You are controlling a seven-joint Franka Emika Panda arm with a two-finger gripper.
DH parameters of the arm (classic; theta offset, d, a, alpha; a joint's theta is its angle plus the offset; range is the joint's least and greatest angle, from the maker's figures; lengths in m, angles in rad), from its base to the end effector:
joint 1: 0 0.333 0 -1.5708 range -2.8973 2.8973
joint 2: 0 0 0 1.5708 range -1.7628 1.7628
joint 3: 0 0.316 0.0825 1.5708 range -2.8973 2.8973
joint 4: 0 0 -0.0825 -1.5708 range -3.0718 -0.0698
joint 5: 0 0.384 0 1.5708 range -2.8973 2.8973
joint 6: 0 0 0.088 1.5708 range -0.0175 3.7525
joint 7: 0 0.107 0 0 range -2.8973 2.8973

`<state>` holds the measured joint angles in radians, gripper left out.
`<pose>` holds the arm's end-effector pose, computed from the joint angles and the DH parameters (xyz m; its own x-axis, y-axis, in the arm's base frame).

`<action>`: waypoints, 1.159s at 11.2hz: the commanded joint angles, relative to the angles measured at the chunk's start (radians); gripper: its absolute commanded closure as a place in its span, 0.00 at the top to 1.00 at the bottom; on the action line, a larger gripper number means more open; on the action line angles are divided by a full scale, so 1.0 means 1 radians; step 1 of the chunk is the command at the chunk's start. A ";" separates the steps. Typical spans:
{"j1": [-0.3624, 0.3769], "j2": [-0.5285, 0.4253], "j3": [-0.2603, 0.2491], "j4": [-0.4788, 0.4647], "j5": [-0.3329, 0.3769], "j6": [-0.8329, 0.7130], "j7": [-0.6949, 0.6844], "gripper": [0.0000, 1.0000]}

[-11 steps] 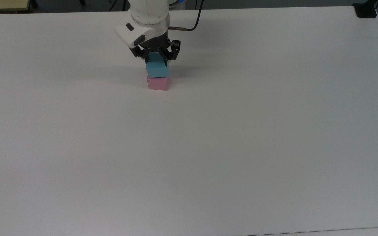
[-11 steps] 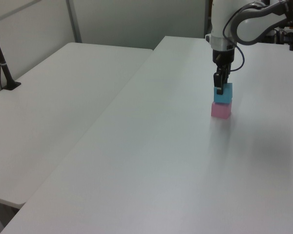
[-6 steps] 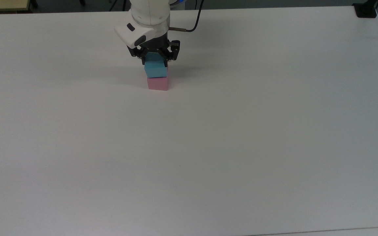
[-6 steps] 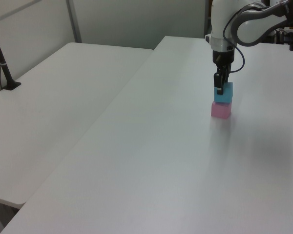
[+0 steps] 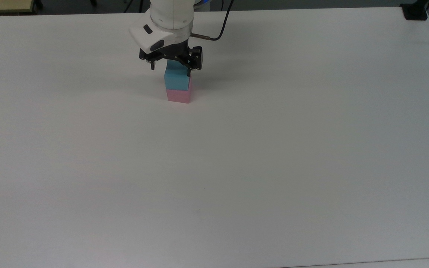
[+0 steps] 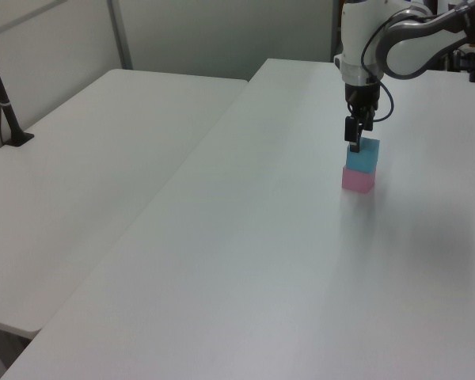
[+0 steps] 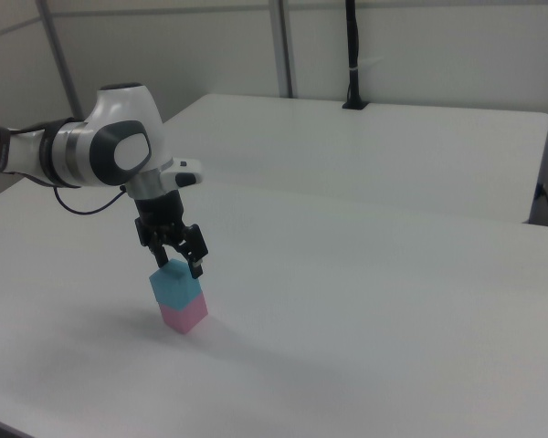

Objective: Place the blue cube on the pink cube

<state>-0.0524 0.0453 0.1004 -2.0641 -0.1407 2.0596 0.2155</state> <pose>0.5512 0.0186 0.4081 0.9946 -0.0998 -0.0272 -0.0956 -0.9876 0.1246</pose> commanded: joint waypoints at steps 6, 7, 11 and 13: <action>-0.078 -0.071 -0.018 0.376 0.029 -0.438 -0.017 1.00; -0.080 -0.088 -0.021 0.407 0.030 -0.476 -0.075 1.00; -0.125 -0.148 -0.028 0.420 0.133 -0.487 -0.347 1.00; -0.123 -0.147 -0.036 0.418 0.155 -0.478 -0.407 1.00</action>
<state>-0.1735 -0.0912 0.0763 -1.6459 -0.0223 1.5903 -0.1030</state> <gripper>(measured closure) 0.000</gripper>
